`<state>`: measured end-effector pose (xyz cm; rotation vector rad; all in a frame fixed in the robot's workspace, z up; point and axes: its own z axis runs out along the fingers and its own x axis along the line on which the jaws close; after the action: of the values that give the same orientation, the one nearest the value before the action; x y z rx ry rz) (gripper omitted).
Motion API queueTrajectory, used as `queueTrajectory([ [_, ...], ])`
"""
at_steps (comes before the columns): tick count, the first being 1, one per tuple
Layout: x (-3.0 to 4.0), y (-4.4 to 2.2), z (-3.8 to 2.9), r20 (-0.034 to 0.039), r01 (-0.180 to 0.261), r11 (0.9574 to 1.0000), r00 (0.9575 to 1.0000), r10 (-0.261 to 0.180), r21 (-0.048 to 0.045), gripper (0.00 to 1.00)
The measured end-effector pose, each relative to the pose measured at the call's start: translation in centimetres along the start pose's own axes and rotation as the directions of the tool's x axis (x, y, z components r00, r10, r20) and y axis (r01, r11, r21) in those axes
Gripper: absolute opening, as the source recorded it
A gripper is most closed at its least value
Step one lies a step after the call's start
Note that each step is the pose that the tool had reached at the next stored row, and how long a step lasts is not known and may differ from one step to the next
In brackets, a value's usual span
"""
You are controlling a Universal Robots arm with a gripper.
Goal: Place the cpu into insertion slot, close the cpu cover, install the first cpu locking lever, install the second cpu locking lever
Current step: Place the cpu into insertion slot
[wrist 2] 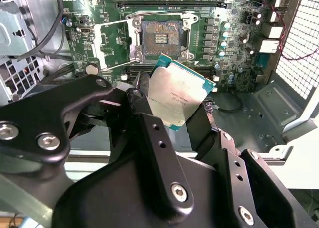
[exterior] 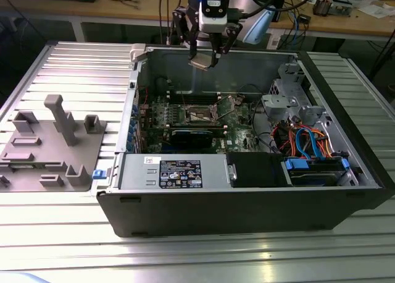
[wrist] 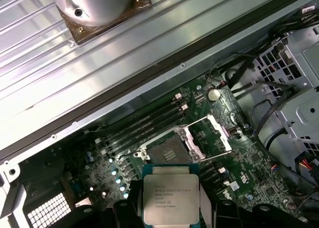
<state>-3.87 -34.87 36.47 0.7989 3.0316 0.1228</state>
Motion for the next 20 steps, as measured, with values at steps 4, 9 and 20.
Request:
queueTrajectory([
  [4,0.00,0.00,0.01,0.0014,-0.018,0.9998,0.9998,0.018,-0.0002,0.54],
  [9,0.00,0.00,0.02,0.0023,-0.030,0.9996,0.9996,0.030,-0.0005,0.54],
  [20,0.00,0.00,0.03,0.0053,-0.069,0.9976,0.9976,0.069,-0.0013,0.54],
])
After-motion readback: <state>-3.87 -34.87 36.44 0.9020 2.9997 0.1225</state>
